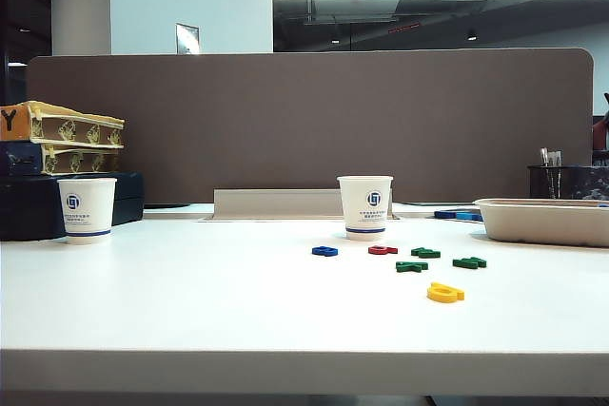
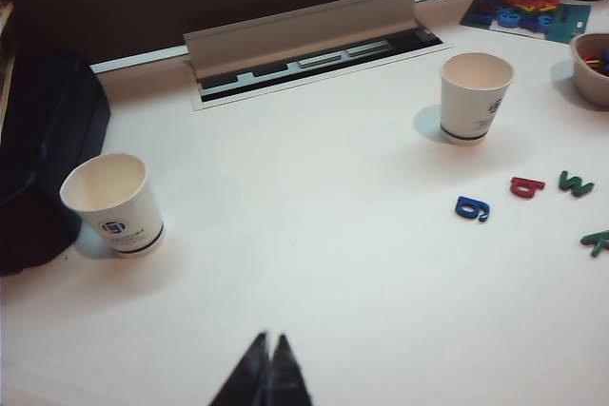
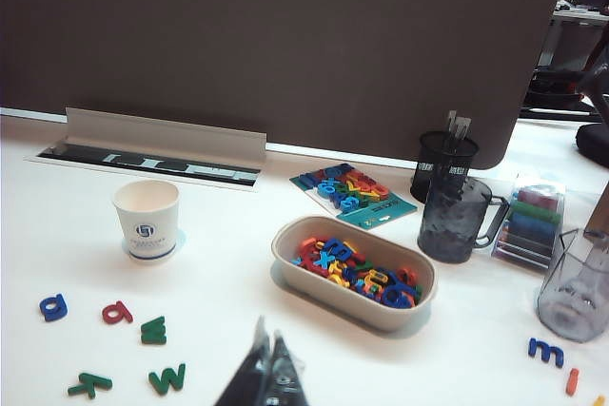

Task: Pick up the letter "c" and put it in the paper cup.

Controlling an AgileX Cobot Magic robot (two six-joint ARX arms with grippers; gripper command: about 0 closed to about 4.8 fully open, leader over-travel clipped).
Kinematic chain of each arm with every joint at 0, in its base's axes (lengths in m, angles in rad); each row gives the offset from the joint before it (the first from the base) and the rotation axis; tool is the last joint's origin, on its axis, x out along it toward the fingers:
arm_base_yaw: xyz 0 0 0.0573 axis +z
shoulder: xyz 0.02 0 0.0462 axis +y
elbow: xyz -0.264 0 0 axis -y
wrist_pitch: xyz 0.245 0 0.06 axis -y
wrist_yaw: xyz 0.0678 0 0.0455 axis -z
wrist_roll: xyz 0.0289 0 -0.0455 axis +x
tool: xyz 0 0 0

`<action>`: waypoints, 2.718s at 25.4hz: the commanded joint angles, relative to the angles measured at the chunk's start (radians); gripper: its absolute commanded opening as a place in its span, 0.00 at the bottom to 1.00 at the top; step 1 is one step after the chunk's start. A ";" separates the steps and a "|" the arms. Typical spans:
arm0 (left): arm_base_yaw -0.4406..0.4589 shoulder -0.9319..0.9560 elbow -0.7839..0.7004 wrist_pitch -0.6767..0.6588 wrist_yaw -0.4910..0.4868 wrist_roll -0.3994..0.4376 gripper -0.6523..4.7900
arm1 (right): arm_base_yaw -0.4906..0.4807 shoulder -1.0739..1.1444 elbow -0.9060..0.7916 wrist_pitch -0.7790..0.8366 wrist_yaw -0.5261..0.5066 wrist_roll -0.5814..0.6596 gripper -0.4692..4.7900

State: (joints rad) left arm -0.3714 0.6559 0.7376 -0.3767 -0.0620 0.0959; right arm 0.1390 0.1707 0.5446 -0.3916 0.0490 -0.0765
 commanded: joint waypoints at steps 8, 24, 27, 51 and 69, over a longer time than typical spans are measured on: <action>0.000 -0.106 -0.238 0.208 -0.032 -0.011 0.11 | 0.000 -0.063 -0.164 0.093 0.028 -0.002 0.09; 0.000 -0.105 -0.380 0.370 -0.143 -0.011 0.11 | 0.001 -0.063 -0.250 0.172 0.274 0.055 0.13; 0.000 -0.105 -0.386 0.371 -0.144 -0.028 0.11 | 0.001 -0.063 -0.270 0.248 0.179 0.052 0.08; 0.000 -0.104 -0.505 0.550 -0.182 -0.048 0.11 | 0.001 -0.063 -0.480 0.401 0.108 0.020 0.08; 0.001 -0.105 -0.505 0.550 -0.189 -0.044 0.11 | 0.000 -0.063 -0.536 0.447 0.109 0.020 0.08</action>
State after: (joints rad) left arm -0.3710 0.5522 0.2321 0.1604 -0.2466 0.0517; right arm 0.1394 0.1070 0.0067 0.0471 0.1570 -0.0540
